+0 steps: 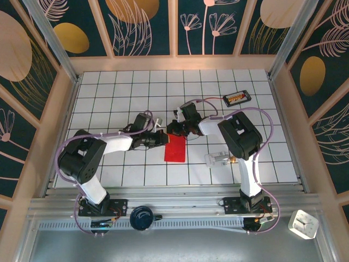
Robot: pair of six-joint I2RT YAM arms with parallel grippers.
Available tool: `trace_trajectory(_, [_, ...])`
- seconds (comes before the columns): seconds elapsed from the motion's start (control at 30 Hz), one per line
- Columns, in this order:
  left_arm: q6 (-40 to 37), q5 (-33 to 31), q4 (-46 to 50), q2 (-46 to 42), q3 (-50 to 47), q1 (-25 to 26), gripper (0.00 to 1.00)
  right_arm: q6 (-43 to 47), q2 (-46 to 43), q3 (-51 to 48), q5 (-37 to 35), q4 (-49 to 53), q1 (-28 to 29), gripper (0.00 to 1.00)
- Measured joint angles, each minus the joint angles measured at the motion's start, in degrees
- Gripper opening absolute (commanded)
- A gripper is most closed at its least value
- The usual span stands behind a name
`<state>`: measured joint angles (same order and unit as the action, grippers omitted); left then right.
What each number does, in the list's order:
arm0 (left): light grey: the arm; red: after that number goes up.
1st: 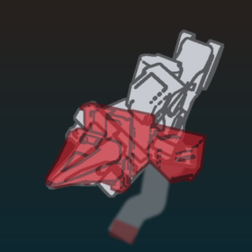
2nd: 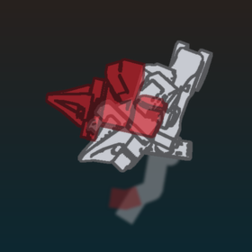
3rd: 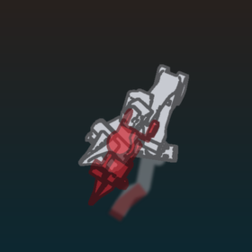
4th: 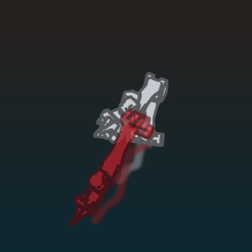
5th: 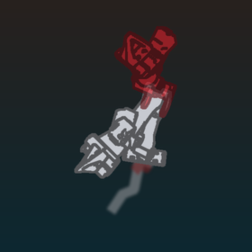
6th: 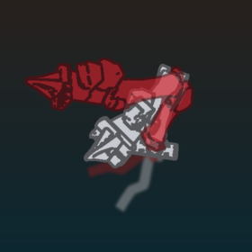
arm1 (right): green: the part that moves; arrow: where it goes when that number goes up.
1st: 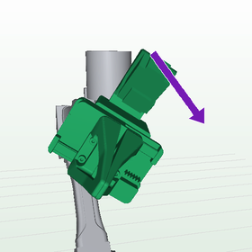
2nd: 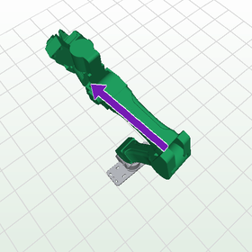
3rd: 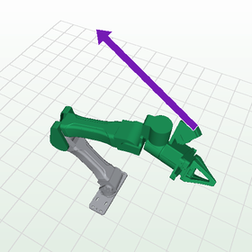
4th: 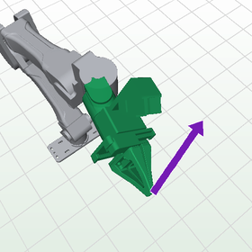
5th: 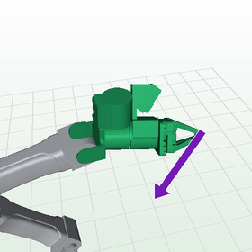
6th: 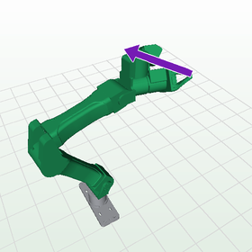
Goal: Fold a paper plane with a square sheet of paper (pick it up from the middle)
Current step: First fold in half a square sheet of paper at the center of the table.
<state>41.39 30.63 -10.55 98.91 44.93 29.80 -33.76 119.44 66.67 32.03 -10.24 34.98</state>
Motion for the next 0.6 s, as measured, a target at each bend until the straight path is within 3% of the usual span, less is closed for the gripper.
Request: trace_trajectory(0.6, [0.5,1.9,-1.8,7.7,2.6,-1.2,0.0,0.2,0.0,-0.1,0.0,-0.1,0.0,0.05])
